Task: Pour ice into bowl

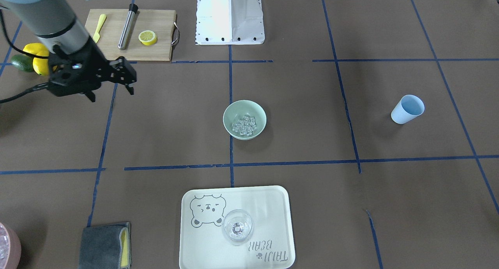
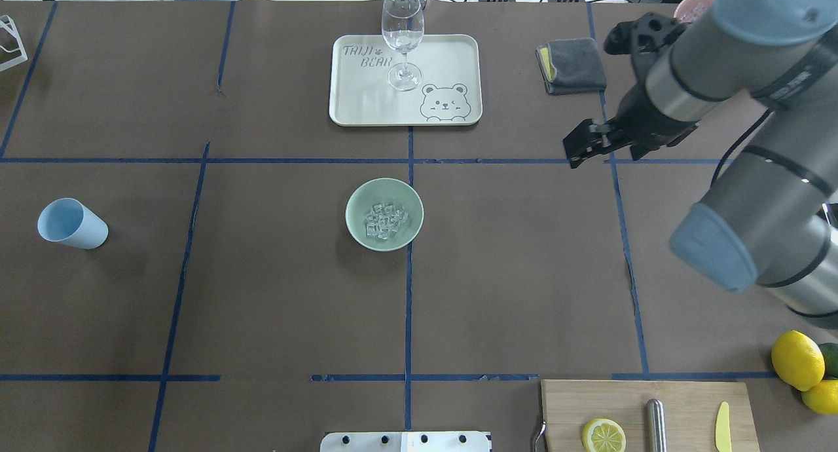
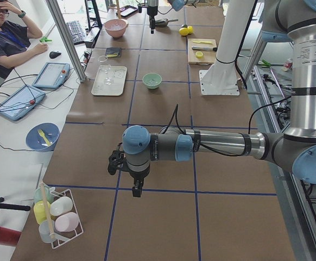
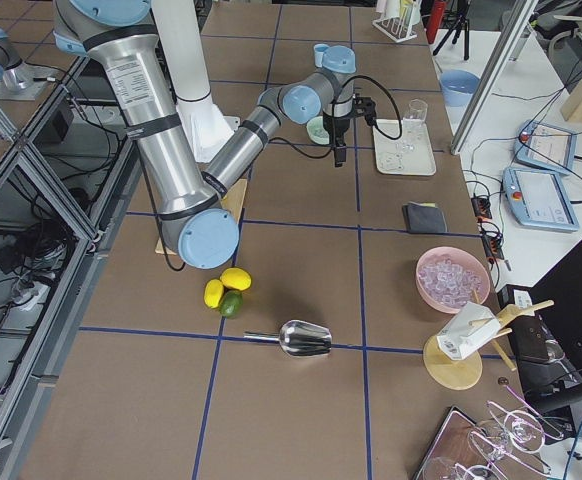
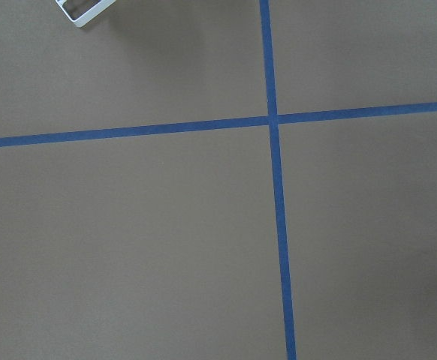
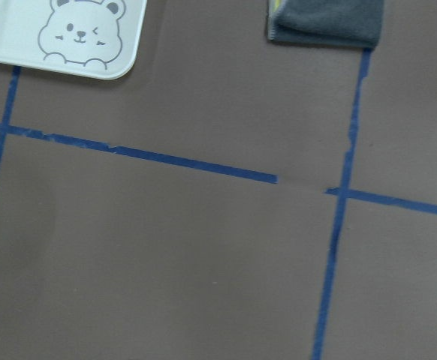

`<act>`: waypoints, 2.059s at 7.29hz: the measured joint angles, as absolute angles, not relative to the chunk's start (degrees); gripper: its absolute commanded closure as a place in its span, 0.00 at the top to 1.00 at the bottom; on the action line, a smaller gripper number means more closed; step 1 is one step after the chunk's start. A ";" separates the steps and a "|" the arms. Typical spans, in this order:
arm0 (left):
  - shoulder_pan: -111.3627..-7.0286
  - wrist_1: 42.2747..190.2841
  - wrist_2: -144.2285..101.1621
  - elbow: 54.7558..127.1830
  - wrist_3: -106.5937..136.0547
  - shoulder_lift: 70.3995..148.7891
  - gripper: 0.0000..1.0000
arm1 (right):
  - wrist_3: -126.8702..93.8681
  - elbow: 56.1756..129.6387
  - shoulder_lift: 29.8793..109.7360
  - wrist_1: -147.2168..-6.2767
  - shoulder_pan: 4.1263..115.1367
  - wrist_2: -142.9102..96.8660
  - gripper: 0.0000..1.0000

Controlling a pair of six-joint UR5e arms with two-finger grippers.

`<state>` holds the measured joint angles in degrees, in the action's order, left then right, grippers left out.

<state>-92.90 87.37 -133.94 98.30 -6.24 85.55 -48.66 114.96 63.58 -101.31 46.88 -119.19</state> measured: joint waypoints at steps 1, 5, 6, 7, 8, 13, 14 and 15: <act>-92.90 87.42 -133.93 98.44 -6.24 85.61 1.00 | -54.62 112.23 59.72 -101.25 42.86 -116.46 1.00; -92.90 88.06 -133.86 98.44 -6.24 85.37 1.00 | -70.47 95.28 50.87 -88.01 31.26 -104.72 0.95; -92.90 88.22 -133.86 98.44 -6.24 85.21 1.00 | -71.87 90.85 48.59 -85.41 30.31 -104.15 0.88; -92.90 88.44 -133.86 98.41 -6.24 85.05 1.00 | -72.48 88.28 46.99 -84.36 29.49 -103.49 0.66; -92.90 88.54 -133.86 98.38 -6.24 84.94 1.00 | -72.68 87.27 46.39 -84.07 28.66 -102.64 0.46; -92.90 88.59 -133.86 98.31 -6.24 84.82 1.00 | -72.62 86.66 45.60 -84.01 27.68 -101.85 0.00; -92.90 88.59 -133.86 98.29 -6.24 84.82 1.00 | -72.65 86.66 45.45 -83.89 27.70 -101.95 0.00; -92.90 88.59 -133.86 98.27 -6.24 84.81 1.00 | -72.67 86.66 45.37 -83.75 27.73 -102.00 0.00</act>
<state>-92.90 88.59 -133.86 98.27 -6.24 84.81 -72.67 86.66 45.37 -83.75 27.73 -102.00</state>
